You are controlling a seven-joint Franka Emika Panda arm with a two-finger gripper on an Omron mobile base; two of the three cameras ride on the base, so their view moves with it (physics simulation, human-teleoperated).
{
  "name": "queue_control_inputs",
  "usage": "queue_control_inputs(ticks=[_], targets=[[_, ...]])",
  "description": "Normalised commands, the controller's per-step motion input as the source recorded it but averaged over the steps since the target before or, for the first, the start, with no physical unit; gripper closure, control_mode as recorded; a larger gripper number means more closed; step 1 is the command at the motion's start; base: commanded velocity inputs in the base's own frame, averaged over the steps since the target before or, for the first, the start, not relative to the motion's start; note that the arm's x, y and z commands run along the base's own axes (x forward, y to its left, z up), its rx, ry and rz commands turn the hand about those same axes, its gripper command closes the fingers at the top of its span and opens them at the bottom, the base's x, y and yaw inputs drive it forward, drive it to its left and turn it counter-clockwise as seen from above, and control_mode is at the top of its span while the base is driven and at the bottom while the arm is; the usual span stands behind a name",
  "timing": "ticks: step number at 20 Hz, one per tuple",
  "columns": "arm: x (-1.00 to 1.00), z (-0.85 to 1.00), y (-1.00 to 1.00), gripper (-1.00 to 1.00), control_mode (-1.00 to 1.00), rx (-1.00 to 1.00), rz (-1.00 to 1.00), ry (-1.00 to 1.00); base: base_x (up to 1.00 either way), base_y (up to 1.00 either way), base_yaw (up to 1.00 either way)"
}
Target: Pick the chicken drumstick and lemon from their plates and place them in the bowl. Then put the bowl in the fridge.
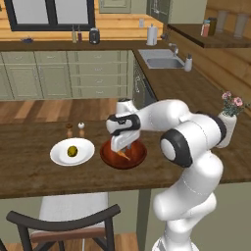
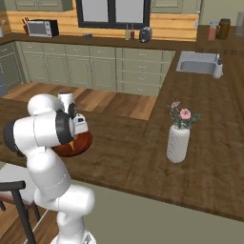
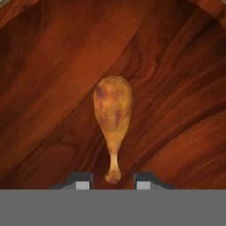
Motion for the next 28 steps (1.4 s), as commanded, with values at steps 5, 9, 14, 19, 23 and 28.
queue_control_inputs(ticks=[5, 9, 14, 19, 23, 28], targets=[[0.03, 0.0, 0.0, -1.0, -1.0, 0.0, 0.01, 0.0, 0.0, 0.0, 0.0], [0.01, 0.19, 0.43, -1.0, -1.0, -0.01, 0.1, -0.14, 0.0, 0.0, 0.0], [0.04, 0.5, 0.86, -1.0, -1.0, 0.0, 0.16, -0.17, 0.0, 0.0, 0.0], [0.24, 0.27, 0.99, -1.0, -1.0, 0.04, 0.07, 0.02, 0.0, 0.0, 0.0], [0.24, 0.0, 0.76, -1.0, -1.0, 0.06, -0.41, 0.1, 0.0, 0.0, 0.0], [0.08, 0.0, 0.52, -1.0, -1.0, 0.07, -0.54, 0.05, 0.0, 0.0, 0.0]])
